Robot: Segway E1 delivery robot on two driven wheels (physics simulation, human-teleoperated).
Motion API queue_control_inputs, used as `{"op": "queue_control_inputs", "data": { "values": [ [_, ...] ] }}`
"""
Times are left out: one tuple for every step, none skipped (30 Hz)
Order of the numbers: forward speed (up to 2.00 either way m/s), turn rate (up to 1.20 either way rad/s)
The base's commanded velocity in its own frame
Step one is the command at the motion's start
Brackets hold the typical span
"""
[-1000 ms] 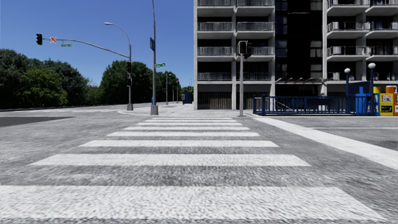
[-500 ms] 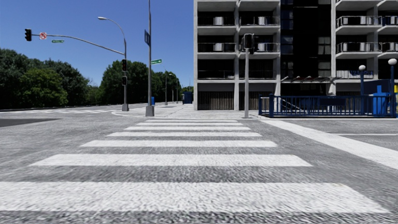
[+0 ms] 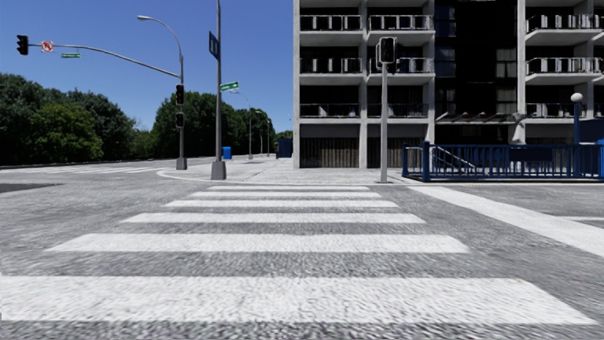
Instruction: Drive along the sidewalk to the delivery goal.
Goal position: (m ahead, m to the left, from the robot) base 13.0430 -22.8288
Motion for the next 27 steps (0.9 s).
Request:
{"op": "queue_control_inputs", "data": {
  "values": [
    [2.0, 0.0],
    [2.0, 0.0],
    [2.0, 0.0],
    [2.0, 0.0],
    [2.0, 0.0],
    [2.0, 0.0],
    [2.0, 0.0],
    [2.0, 0.0],
    [2.0, 0.0],
    [2.0, 0.0],
    [2.0, 0.0],
    [2.0, 0.0],
    [2.0, 0.0],
    [2.0, 0.0],
    [2.0, 0.0],
    [2.0, 0.0],
    [2.0, 0.0],
    [2.0, 0.0],
    [2.0, 0.0],
    [2.0, 0.0],
    [2.0, 0.0],
    [2.0, 0.0],
    [2.0, 0.0],
    [2.0, 0.0],
    [2.0, 0.0],
    [2.0, 0.0],
    [2.0, 0.0]
  ]
}}
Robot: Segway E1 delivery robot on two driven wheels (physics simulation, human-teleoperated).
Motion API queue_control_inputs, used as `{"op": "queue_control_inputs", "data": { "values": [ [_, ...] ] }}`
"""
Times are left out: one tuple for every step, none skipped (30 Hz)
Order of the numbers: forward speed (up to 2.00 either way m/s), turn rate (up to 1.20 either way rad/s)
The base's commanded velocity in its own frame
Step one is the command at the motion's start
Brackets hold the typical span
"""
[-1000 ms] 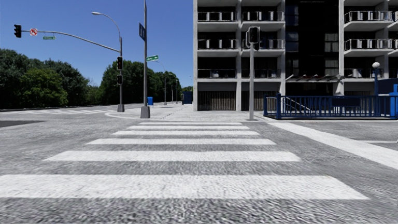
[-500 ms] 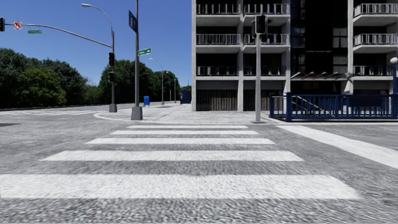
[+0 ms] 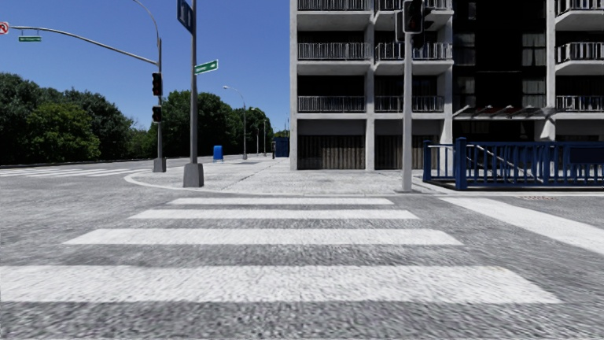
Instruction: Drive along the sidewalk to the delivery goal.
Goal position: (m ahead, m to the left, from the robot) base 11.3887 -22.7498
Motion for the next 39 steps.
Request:
{"op": "queue_control_inputs", "data": {
  "values": [
    [2.0, 0.0],
    [2.0, 0.0],
    [2.0, 0.0],
    [2.0, 0.0],
    [2.0, 0.0],
    [2.0, 0.0],
    [2.0, 0.0],
    [2.0, 0.0],
    [2.0, 0.0],
    [2.0, 0.0],
    [2.0, 0.0],
    [2.0, 0.0],
    [2.0, 0.0],
    [2.0, 0.0],
    [2.0, 0.0],
    [2.0, 0.0],
    [2.0, 0.0],
    [2.0, 0.0],
    [2.0, 0.0],
    [2.0, 0.0],
    [2.0, 0.0],
    [2.0, 0.0],
    [2.0, 0.0],
    [2.0, 0.0],
    [2.0, 0.0],
    [2.0, 0.0],
    [2.0, 0.0],
    [2.0, 0.0],
    [2.0, 0.0],
    [2.0, 0.0],
    [2.0, 0.0],
    [2.0, 0.0],
    [2.0, 0.0],
    [2.0, 0.0],
    [2.0, 0.0],
    [2.0, 0.0],
    [2.0, 0.0],
    [2.0, 0.0],
    [2.0, 0.0]
  ]
}}
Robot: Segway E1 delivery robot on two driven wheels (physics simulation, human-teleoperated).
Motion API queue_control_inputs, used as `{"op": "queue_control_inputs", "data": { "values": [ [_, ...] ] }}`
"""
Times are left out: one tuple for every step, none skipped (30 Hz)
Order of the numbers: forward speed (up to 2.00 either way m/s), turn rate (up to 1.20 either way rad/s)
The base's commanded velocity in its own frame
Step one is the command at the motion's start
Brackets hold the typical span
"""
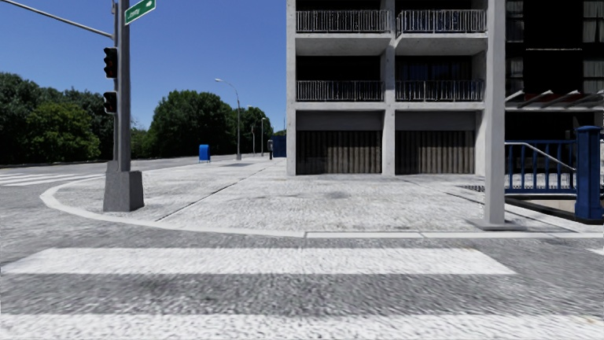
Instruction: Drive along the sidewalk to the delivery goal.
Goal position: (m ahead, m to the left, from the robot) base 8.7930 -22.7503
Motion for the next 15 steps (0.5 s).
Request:
{"op": "queue_control_inputs", "data": {
  "values": [
    [2.0, -0.01],
    [2.0, -0.01],
    [2.0, -0.09],
    [2.0, -0.12],
    [2.0, -0.16],
    [2.0, -0.16],
    [2.0, -0.21],
    [2.0, -0.22],
    [2.0, -0.22],
    [2.0, -0.22],
    [2.0, -0.22],
    [2.0, -0.22],
    [2.0, -0.22],
    [2.0, -0.23],
    [2.0, -0.23]
  ]
}}
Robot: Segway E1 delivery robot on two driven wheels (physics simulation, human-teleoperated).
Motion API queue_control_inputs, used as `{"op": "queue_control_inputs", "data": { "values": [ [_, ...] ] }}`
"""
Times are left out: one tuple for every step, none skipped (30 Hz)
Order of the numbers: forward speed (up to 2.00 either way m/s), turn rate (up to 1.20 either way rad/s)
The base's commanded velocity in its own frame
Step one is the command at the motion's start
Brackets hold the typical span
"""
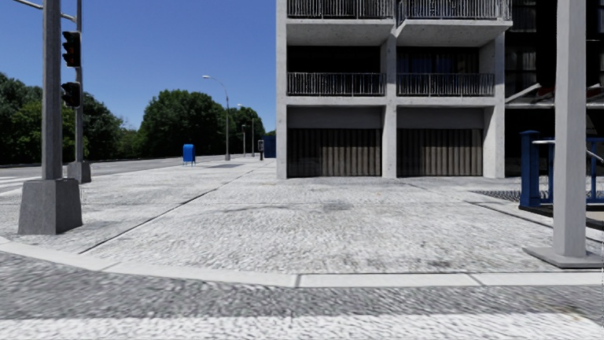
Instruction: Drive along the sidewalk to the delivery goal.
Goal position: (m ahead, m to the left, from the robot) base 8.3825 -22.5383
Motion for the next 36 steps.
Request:
{"op": "queue_control_inputs", "data": {
  "values": [
    [2.0, -0.23],
    [2.0, -0.26],
    [2.0, -0.29],
    [2.0, -0.29],
    [2.0, -0.3],
    [2.0, -0.3],
    [2.0, -0.3],
    [2.0, -0.32],
    [2.0, -0.39],
    [2.0, -0.39],
    [2.0, -0.44],
    [2.0, -0.46],
    [2.0, -0.47],
    [2.0, -0.47],
    [2.0, -0.47],
    [2.0, -0.47],
    [2.0, -0.47],
    [2.0, -0.47],
    [2.0, -0.47],
    [2.0, -0.47],
    [2.0, -0.47],
    [2.0, -0.47],
    [2.0, -0.47],
    [2.0, -0.47],
    [2.0, -0.47],
    [2.0, -0.47],
    [2.0, -0.47],
    [2.0, -0.47],
    [2.0, -0.47],
    [2.0, -0.47],
    [2.0, -0.47],
    [2.0, -0.47],
    [2.0, -0.47],
    [2.0, -0.47],
    [2.0, -0.47],
    [2.0, -0.47]
  ]
}}
